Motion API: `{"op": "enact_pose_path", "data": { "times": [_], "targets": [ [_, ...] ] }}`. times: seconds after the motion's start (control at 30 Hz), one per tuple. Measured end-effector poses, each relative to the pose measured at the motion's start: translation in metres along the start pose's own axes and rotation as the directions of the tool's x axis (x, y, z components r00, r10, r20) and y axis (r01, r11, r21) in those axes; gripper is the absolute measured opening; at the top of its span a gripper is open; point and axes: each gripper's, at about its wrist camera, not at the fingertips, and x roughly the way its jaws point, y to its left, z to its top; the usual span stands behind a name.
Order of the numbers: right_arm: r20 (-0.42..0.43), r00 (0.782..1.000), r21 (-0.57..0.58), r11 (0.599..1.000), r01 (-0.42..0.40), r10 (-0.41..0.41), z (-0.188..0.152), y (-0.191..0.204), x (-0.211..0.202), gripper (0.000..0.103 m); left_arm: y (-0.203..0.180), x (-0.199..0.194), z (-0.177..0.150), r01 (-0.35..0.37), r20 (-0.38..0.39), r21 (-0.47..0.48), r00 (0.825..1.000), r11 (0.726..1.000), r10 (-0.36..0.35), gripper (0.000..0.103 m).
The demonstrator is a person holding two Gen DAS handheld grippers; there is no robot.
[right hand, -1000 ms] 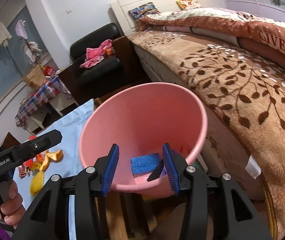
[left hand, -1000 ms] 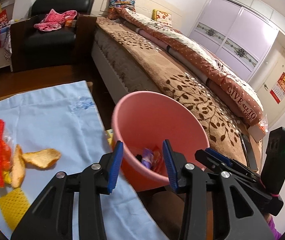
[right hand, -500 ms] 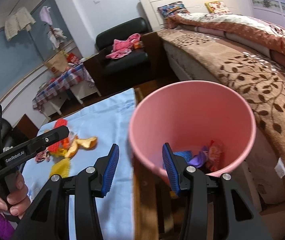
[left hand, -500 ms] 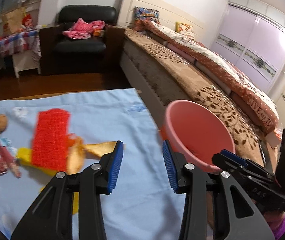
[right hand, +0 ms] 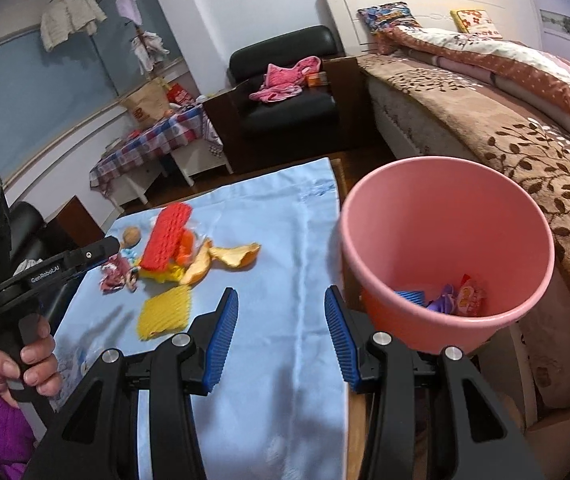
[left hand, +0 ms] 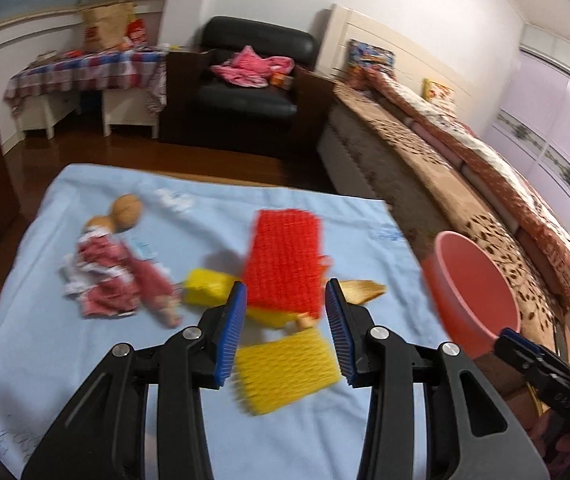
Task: Collect trash
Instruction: 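Move both tools back to the table and grasp the crumpled red wrapper with the left tool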
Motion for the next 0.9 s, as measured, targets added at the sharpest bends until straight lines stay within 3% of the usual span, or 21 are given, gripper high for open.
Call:
{"op": "enact_pose_path", "data": {
  "times": [0.27, 0.9],
  "targets": [
    [-0.024, 0.999, -0.025, 0.999, -0.023, 0.023, -0.003, 0.012, 0.004, 0.045, 0.046, -0.012, -0.018, -0.065, -0.019, -0.077, 0.998, 0.995, 0.064, 0.041],
    [-0.09, 0.988, -0.052, 0.991, -0.127, 0.122, -0.002, 0.012, 0.039, 0.045, 0.078, 0.011, -0.01, -0.216, -0.085, -0.157, 0.975, 0.964, 0.204, 0.041]
  ]
}}
